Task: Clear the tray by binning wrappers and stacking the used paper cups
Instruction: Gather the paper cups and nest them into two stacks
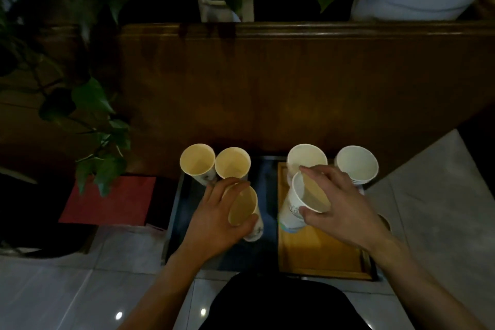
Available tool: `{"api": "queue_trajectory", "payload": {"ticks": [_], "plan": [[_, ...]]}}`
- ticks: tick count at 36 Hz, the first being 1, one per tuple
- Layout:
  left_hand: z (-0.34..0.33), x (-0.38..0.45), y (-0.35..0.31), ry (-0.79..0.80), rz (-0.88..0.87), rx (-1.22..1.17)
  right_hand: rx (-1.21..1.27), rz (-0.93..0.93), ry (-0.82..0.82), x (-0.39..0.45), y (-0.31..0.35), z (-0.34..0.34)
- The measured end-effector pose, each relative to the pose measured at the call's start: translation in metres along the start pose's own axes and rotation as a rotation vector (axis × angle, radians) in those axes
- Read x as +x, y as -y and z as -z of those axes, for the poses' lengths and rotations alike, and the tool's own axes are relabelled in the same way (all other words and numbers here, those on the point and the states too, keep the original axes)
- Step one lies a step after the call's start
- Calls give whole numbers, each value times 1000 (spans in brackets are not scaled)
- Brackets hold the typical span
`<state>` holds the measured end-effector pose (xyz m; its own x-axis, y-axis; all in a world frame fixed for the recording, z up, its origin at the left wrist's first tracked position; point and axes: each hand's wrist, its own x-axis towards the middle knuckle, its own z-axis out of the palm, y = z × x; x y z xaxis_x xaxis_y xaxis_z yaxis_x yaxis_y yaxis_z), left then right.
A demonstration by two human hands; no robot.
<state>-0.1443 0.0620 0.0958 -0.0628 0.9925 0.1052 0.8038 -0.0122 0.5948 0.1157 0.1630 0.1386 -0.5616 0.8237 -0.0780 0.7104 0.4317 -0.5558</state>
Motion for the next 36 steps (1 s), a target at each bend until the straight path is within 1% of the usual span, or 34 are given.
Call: {"api": "queue_trajectory", "payload": {"ticks": [15, 21, 24, 28, 36], "plan": [[-44, 25, -42, 140, -28, -97, 68, -199, -11, -51, -64, -6], [-52, 31, -52, 154, -42, -106, 108, -255, -59, -64, -77, -4], [-53, 35, -60, 131, -55, -102, 138, -278, -58, -69, -82, -1], [-52, 40, -73, 110, -88, -98, 144, -277, -82, -73, -86, 7], [-31, 63, -100, 79, -172, -68, 119, -202, -207, -67, -82, 41]]}}
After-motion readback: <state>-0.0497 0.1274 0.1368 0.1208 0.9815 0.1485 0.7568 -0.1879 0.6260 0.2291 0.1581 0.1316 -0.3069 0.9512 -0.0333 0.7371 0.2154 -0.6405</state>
